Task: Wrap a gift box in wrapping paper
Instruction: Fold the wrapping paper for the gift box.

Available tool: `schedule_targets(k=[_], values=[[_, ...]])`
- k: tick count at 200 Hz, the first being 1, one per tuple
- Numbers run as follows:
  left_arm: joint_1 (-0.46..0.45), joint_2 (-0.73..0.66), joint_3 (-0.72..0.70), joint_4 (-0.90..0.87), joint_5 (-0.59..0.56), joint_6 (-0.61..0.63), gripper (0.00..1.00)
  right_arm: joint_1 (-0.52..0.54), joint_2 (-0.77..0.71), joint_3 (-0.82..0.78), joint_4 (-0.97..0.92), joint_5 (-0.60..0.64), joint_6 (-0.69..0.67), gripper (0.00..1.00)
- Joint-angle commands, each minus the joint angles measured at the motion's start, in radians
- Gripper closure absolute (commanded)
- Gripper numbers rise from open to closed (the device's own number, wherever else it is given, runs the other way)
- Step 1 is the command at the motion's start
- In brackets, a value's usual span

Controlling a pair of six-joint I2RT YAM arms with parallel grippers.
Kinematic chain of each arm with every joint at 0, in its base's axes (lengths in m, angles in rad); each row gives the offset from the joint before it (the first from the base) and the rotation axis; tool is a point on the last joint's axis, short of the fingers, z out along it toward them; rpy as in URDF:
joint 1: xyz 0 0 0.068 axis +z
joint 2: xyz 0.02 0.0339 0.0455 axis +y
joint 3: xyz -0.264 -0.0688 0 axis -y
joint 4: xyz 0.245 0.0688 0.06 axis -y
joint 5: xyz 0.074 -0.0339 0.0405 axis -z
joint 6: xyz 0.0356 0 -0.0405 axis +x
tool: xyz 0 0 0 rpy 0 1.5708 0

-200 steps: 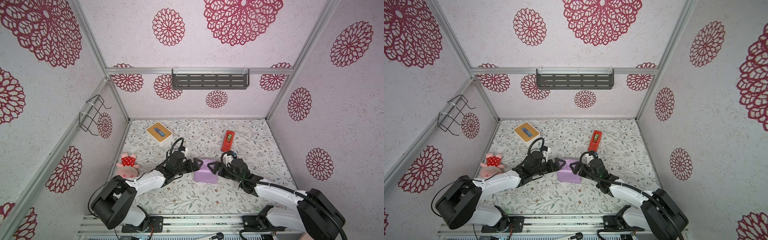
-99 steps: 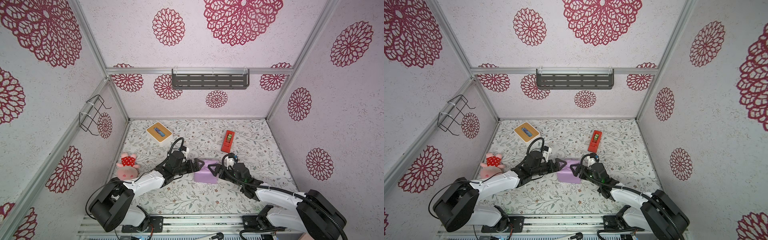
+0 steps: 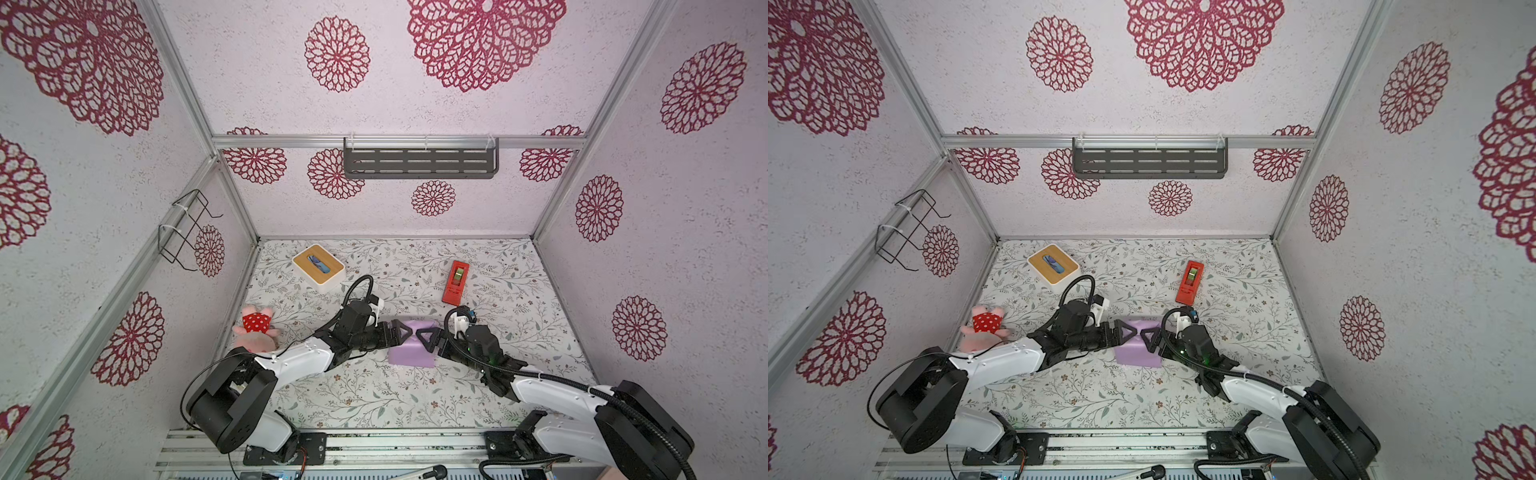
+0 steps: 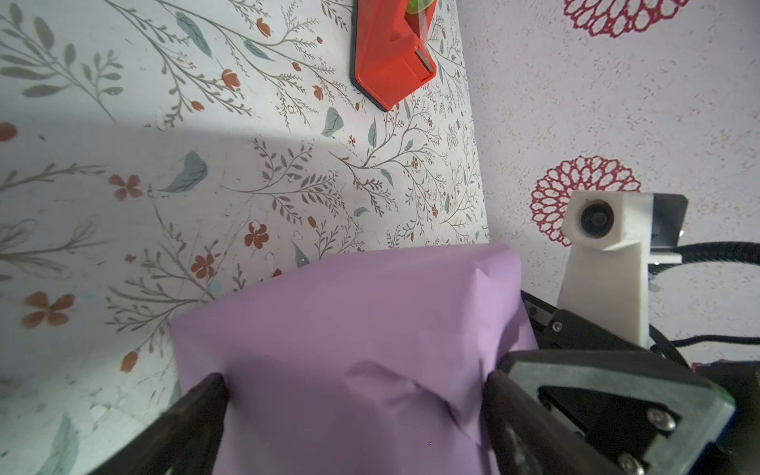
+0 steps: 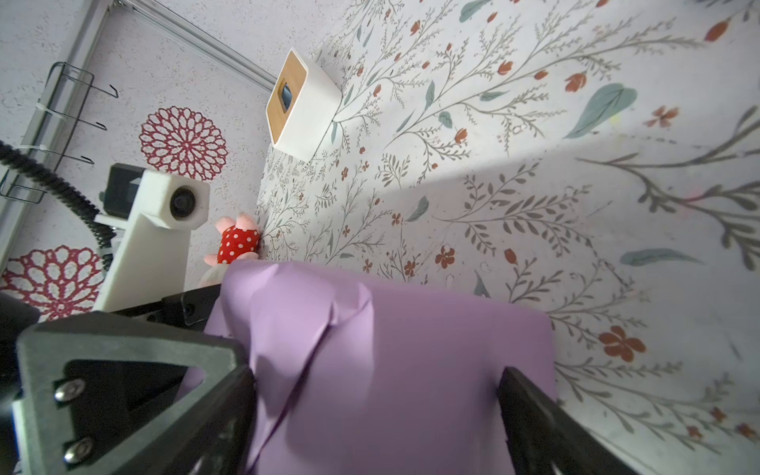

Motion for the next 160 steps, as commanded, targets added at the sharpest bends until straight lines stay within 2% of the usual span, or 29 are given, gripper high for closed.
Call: schedule_targets(k=[1, 50, 160], values=[[-0.004, 0.011, -0.012, -0.132, -0.029, 0.046, 0.01, -0.005, -0.033, 0.037, -0.091, -0.025, -0.006, 0.06], [-0.004, 0.014, -0.009, -0.133, -0.040, 0.051, 0.02, 0.021, 0.013, 0.022, -0.048, -0.072, 0.023, 0.06], [-0.006, 0.013, 0.004, -0.165, -0.069, 0.065, 0.02, 0.049, -0.044, 0.037, -0.138, -0.147, 0.007, 0.07]])
